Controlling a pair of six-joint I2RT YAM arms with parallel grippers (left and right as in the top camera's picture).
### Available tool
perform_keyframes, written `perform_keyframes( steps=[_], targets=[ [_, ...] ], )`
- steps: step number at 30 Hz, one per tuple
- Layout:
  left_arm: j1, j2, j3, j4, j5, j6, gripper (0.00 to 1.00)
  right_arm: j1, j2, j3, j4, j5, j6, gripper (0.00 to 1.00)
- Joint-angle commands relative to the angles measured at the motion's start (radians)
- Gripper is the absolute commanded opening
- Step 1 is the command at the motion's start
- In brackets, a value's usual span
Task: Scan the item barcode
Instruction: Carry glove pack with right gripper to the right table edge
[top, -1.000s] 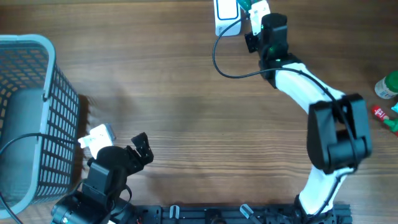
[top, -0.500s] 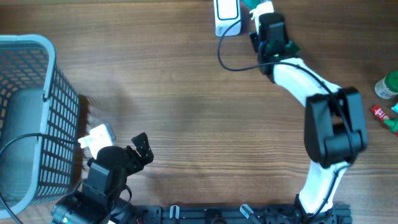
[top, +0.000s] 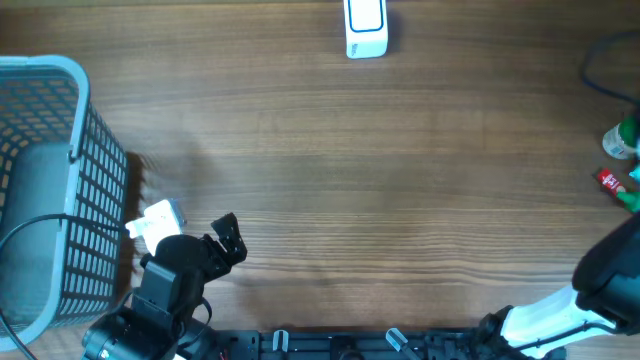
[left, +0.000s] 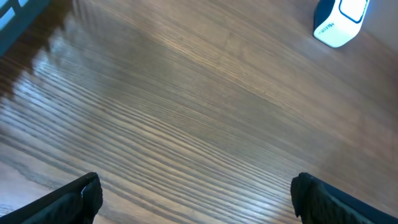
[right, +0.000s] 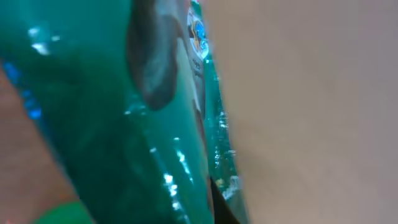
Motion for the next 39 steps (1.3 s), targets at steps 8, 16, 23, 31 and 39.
perform_keyframes(
  steps=[8,16,23,31,39],
  targets=[
    [-0.003,-0.007,0.014,0.002,-0.016,0.020,1.00,-0.218,0.092,0.002,-0.132,-0.460,0.196,0.04],
    [-0.003,-0.007,0.014,0.002,-0.016,0.019,1.00,-0.219,0.145,0.002,-0.123,-0.396,0.263,0.24],
    [-0.003,-0.007,0.014,0.002,-0.016,0.020,1.00,-0.173,-0.118,0.004,-0.084,-0.484,0.377,1.00],
    [-0.003,-0.007,0.014,0.002,-0.016,0.019,1.00,0.132,-0.616,0.004,-0.094,-0.718,0.414,1.00],
    [-0.003,-0.007,0.014,0.002,-0.016,0.020,1.00,0.211,-0.993,0.004,-0.500,-1.093,0.861,1.00]
  ],
)
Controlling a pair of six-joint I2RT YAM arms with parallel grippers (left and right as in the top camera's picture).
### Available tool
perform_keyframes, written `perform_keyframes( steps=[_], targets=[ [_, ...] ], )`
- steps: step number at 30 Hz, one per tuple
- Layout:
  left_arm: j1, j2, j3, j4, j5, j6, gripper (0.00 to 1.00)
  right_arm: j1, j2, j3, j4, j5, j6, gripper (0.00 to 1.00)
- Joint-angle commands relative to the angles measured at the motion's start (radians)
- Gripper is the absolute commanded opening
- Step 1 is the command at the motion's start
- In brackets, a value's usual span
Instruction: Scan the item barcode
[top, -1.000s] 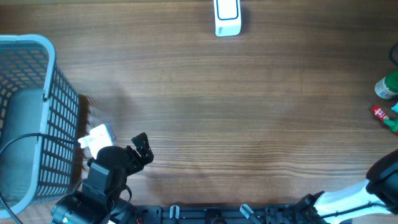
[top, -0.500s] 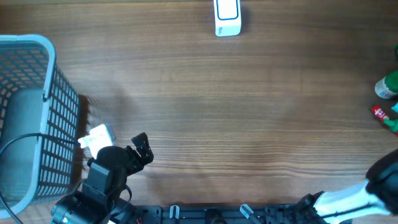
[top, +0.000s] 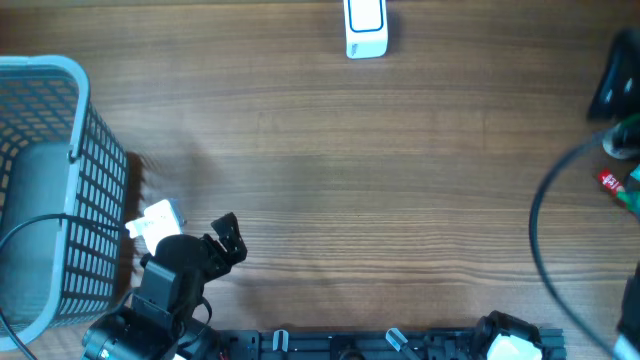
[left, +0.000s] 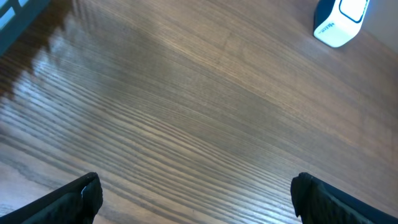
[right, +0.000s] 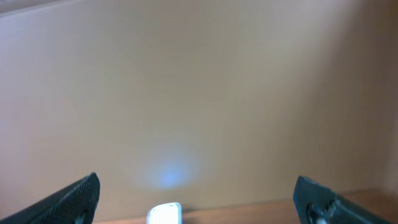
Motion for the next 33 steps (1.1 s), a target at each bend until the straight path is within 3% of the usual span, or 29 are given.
perform_keyframes(
  steps=[1,4,5,8,10,14,18,23,26,33],
  targets=[
    [-0.003,-0.007,0.014,0.002,-0.016,0.019,1.00,0.005,-0.070,0.000,-0.248,-0.132,0.140,1.00],
    [-0.003,-0.007,0.014,0.002,-0.016,0.020,1.00,0.005,-0.069,-0.001,-0.575,-0.127,0.137,1.00],
    [-0.003,-0.007,0.014,0.002,-0.016,0.019,1.00,0.005,-0.062,-0.001,-0.663,-0.043,0.129,1.00],
    [-0.003,-0.007,0.014,0.002,-0.016,0.020,1.00,0.005,-0.044,-0.003,-0.803,0.064,0.128,1.00],
    [-0.003,-0.007,0.014,0.002,-0.016,0.020,1.00,0.005,-0.043,-0.014,-0.811,0.086,0.115,1.00],
    [-0.003,-0.007,0.014,0.002,-0.016,0.019,1.00,0.064,-0.157,-0.227,-0.594,0.090,0.106,1.00],
    [-0.003,-0.007,0.014,0.002,-0.016,0.019,1.00,0.198,-0.470,-0.702,-0.073,0.092,0.216,1.00],
    [-0.003,-0.007,0.014,0.002,-0.016,0.019,1.00,0.211,-0.784,-1.109,0.437,0.098,0.286,0.99],
    [-0.003,-0.007,0.014,0.002,-0.016,0.019,1.00,0.230,-0.860,-1.219,0.529,0.143,0.287,1.00],
    [-0.003,-0.007,0.014,0.002,-0.016,0.019,1.00,0.350,-0.859,-1.372,0.558,0.330,0.324,1.00]
  ],
)
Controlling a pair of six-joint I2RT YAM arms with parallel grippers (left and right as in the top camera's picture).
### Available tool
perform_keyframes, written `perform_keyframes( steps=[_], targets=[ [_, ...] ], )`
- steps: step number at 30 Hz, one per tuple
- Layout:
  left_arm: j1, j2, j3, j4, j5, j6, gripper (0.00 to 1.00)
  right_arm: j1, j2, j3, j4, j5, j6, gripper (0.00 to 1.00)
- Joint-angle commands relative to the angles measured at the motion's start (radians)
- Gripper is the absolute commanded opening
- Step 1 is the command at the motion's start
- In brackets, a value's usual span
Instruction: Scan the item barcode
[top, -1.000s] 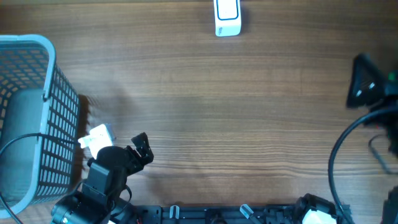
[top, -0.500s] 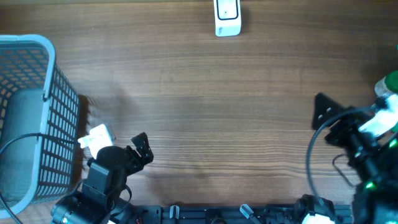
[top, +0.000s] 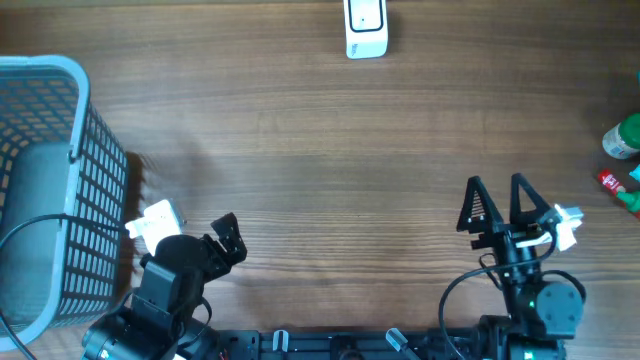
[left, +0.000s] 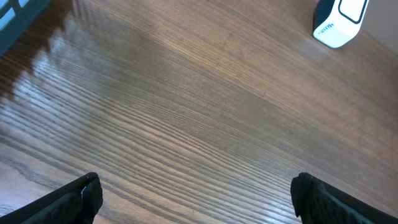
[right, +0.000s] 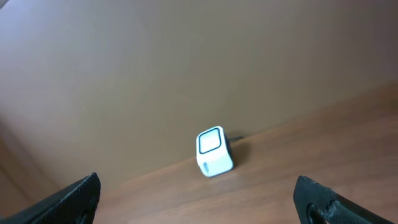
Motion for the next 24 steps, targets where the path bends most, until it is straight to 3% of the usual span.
perform_keyframes(
  steps=[1,4,9,24],
  targets=[
    [-0.003,-0.006,0.013,0.002,-0.016,0.020,1.00,0.011,-0.016,-0.076,0.014,0.095,0.061,1.00],
    [-0.003,-0.006,0.013,0.002,-0.016,0.020,1.00,0.012,-0.016,-0.074,-0.088,0.111,0.053,1.00],
    [-0.003,-0.006,0.013,0.002,-0.016,0.020,1.00,0.014,-0.016,-0.074,-0.084,0.072,-0.214,1.00],
    [-0.003,-0.006,0.013,0.002,-0.016,0.020,1.00,0.014,-0.015,-0.074,-0.082,0.084,-0.270,1.00]
  ],
)
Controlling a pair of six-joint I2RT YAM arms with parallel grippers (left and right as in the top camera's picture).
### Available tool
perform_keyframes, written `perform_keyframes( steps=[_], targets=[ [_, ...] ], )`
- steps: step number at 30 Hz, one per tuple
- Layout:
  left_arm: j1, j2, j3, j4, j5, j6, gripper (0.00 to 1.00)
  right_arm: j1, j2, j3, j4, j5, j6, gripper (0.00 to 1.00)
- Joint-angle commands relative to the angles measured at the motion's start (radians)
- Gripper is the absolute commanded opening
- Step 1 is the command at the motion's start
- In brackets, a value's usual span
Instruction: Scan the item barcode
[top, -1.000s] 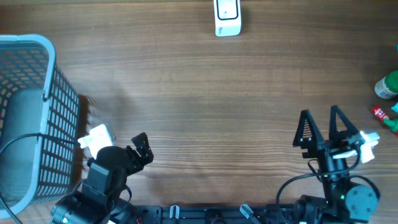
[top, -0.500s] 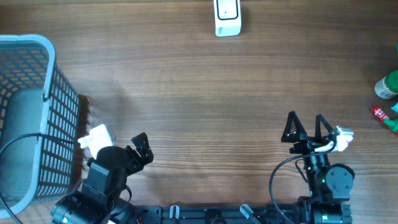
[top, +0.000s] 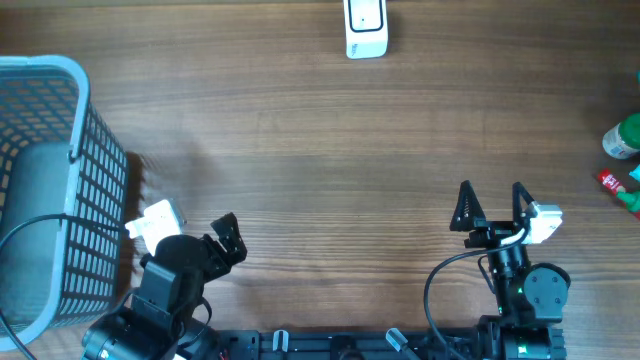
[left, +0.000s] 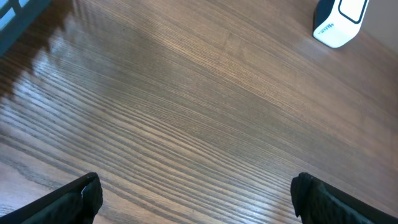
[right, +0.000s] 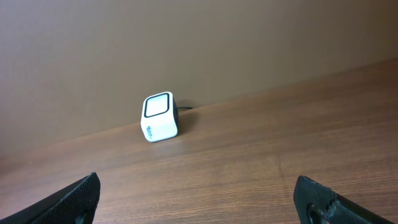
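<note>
The white barcode scanner (top: 365, 28) stands at the table's far edge; it also shows in the left wrist view (left: 341, 22) and the right wrist view (right: 161, 117). A green bottle (top: 622, 137), a red packet (top: 611, 181) and a green packet (top: 632, 196) lie at the right edge. My right gripper (top: 492, 205) is near the front right, open and empty (right: 198, 199), well to the left of those items. My left gripper (top: 228, 240) rests at the front left, open and empty (left: 198, 199).
A blue mesh basket (top: 75, 150) stands at the left edge, close to my left arm. A black cable curls over the basket's front. Bare wooden tabletop (top: 330, 170) lies between the grippers and the scanner.
My right gripper has shifted slightly left and tilted down, so the scanner now sits higher and nearer the left in its view. The left arm and the items have not moved.
At first my right wrist camera was pressed close to a green packet at the right edge. Then the right arm was raised there, open and empty. Later it stood open at the front right, facing the scanner, and now sits a little further left. The items stayed put.
</note>
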Motion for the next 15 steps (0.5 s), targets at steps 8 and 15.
perform_keyframes(
  steps=[8,15],
  targets=[
    [0.053,-0.028,0.000,-0.051,-0.016,0.019,1.00,0.007,-0.012,-0.001,0.005,0.000,-0.012,1.00],
    [0.336,-0.315,-0.321,0.547,0.256,0.450,1.00,0.007,-0.012,-0.001,0.005,0.000,-0.012,1.00]
  ],
)
